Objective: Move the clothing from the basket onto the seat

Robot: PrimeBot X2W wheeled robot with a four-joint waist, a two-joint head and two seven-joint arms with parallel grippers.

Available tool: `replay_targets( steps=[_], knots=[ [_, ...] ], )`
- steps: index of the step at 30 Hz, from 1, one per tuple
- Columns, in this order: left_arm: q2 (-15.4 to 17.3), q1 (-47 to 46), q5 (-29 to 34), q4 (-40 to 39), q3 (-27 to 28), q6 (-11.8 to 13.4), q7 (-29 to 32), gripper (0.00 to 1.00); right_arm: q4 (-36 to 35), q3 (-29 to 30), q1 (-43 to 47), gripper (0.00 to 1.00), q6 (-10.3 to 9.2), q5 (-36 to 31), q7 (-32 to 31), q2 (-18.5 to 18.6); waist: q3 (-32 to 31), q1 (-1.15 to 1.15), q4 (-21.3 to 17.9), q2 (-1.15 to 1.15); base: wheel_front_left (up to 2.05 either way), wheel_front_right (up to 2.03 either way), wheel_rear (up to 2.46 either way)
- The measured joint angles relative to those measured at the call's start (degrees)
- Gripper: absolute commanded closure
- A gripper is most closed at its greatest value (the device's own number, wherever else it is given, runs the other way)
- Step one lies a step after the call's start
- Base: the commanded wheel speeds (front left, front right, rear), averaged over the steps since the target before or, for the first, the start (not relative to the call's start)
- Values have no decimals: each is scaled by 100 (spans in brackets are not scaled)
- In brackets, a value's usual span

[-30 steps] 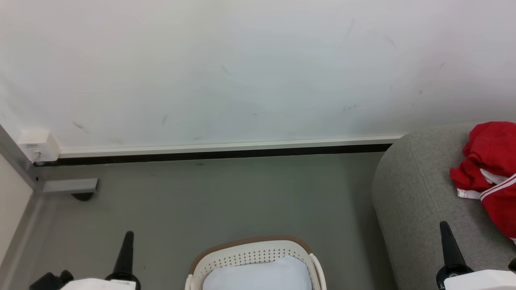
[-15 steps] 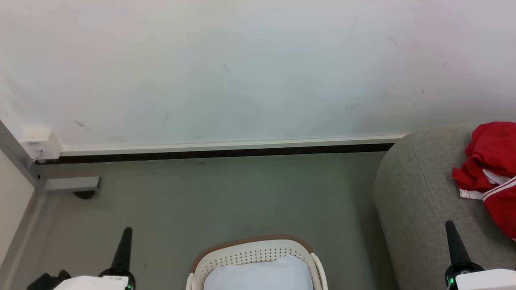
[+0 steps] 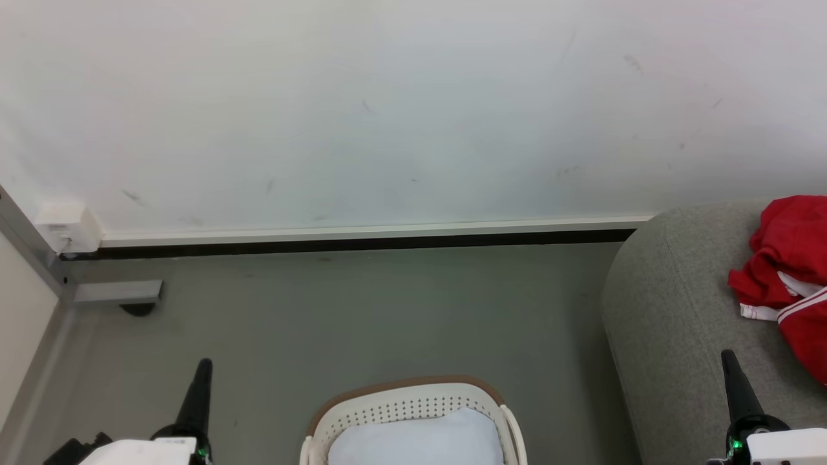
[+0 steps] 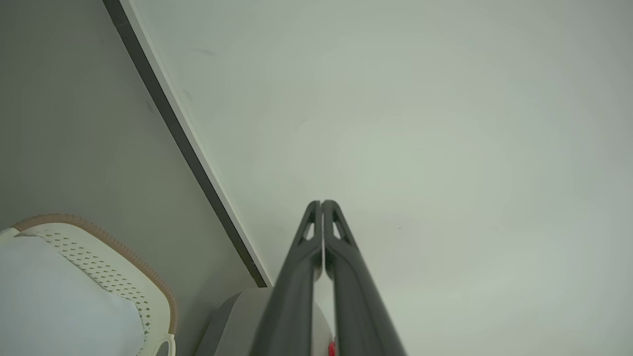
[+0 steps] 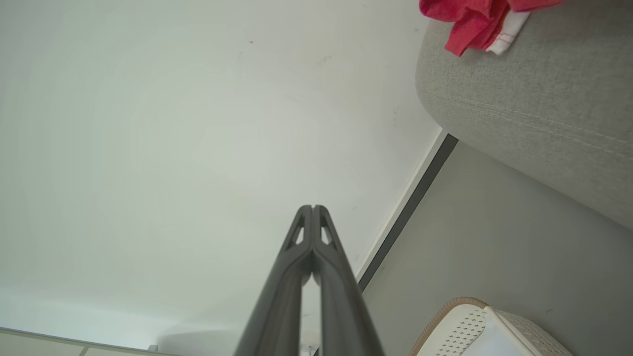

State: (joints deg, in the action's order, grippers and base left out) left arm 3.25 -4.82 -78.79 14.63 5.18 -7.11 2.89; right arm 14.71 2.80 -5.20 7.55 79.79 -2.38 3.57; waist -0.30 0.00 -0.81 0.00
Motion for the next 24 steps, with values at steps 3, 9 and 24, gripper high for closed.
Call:
replay_targets(
  steps=[3, 9, 24],
  knots=[
    [-4, -4, -135, -4, 11, 0, 14, 100, -7, 36, -4, 100, 0, 151, -19, -2, 4, 0, 7, 0, 0, 0, 0],
    [-15, -34, -397, -13, 34, -2, 92, 100, -14, 99, -26, 100, 0, 361, -111, -5, 13, 0, 21, 0, 0, 0, 0],
    [-35, -81, -927, -31, 94, -16, 264, 100, -37, 235, -51, 100, 0, 934, -267, -19, 33, 0, 56, 0, 0, 0, 0]
  ],
)
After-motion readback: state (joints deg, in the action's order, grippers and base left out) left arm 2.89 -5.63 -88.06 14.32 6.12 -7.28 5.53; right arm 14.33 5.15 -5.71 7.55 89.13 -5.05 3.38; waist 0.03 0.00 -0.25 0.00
